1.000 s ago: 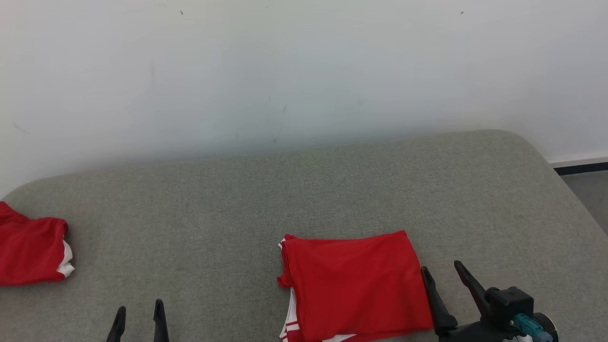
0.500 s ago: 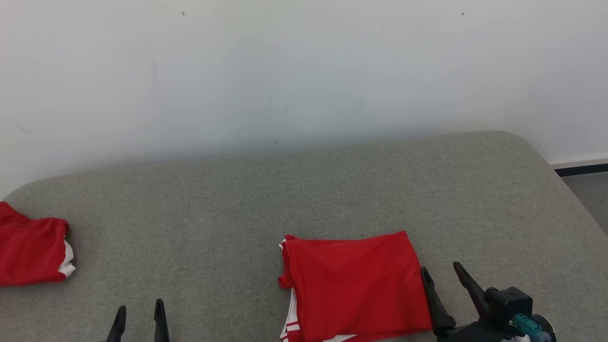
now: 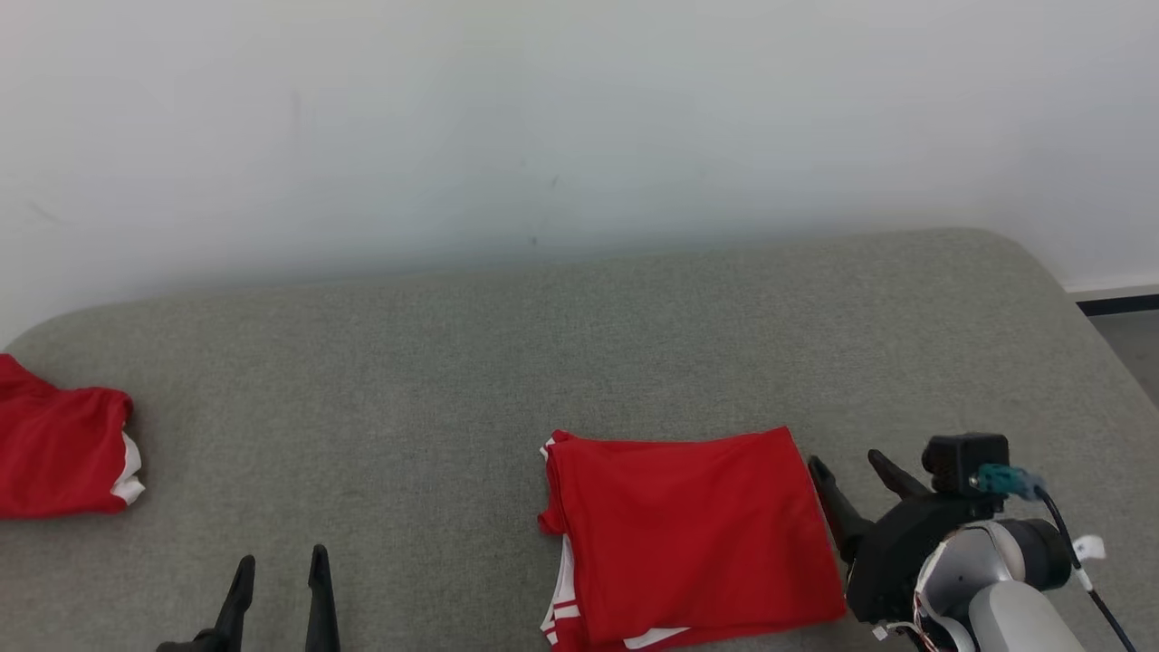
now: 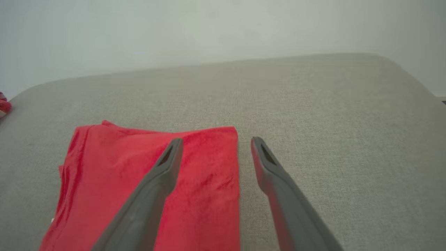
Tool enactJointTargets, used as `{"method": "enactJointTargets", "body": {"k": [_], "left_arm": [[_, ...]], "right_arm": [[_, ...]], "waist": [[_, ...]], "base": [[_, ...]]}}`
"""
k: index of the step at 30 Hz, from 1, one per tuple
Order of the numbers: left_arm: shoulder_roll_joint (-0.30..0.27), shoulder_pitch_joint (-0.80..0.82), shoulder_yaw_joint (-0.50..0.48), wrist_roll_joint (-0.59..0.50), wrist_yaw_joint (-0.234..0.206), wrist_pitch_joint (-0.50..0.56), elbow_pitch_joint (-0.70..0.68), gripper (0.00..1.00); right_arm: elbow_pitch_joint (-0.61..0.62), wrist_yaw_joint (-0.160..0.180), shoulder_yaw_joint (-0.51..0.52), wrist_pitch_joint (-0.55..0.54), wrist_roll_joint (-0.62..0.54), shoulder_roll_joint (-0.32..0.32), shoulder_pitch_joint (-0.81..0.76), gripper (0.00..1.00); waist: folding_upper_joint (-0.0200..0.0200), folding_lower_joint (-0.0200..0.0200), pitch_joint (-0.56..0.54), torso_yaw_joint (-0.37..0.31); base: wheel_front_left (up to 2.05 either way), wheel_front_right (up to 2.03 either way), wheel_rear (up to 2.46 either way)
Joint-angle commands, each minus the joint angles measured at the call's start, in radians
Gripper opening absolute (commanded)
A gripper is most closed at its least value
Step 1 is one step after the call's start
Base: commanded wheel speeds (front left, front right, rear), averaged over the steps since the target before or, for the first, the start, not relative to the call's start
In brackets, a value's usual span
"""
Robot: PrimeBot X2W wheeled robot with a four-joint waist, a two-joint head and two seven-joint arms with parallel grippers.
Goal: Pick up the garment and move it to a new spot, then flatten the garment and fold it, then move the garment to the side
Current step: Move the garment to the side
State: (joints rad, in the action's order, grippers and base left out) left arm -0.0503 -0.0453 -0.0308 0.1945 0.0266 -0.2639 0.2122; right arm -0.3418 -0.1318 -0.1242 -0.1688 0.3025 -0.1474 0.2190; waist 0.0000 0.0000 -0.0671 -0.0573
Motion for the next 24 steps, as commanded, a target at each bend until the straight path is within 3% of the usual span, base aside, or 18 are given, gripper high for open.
{"method": "enactJointTargets", "body": {"k": [1, 9, 16, 23, 24], "left_arm": [[0.0, 0.016, 0.003, -0.003, 0.001, 0.0, -0.007, 1.0], [0.0, 0.051, 0.026, -0.014, 0.015, 0.0, -0.01, 1.0], [0.0, 0.086, 0.036, -0.01, 0.019, 0.0, -0.011, 1.0], [0.0, 0.112, 0.038, -0.01, 0.023, 0.0, -0.022, 1.0], [0.0, 0.115, 0.039, -0.009, 0.023, 0.0, -0.023, 1.0]], "right_arm": [[-0.022, 0.002, -0.005, -0.063, 0.005, -0.011, 0.024, 1.0], [-0.157, 0.002, 0.022, -0.284, 0.002, -0.025, 0.114, 1.0], [-0.246, 0.002, 0.078, -0.315, -0.014, -0.01, 0.126, 1.0], [-0.297, 0.002, 0.048, -0.351, 0.016, -0.017, 0.149, 1.0], [-0.303, 0.002, 0.038, -0.361, 0.018, -0.023, 0.151, 0.86]], "waist": [[0.0, 0.0, 0.026, 0.019], [0.0, 0.0, 0.089, 0.077], [0.0, 0.0, 0.14, 0.116], [0.0, 0.0, 0.186, 0.132], [0.0, 0.0, 0.193, 0.132]], "base": [[0.0, 0.0, 0.0], [0.0, 0.0, 0.0], [0.0, 0.0, 0.0], [0.0, 0.0, 0.0], [0.0, 0.0, 0.0]]}}
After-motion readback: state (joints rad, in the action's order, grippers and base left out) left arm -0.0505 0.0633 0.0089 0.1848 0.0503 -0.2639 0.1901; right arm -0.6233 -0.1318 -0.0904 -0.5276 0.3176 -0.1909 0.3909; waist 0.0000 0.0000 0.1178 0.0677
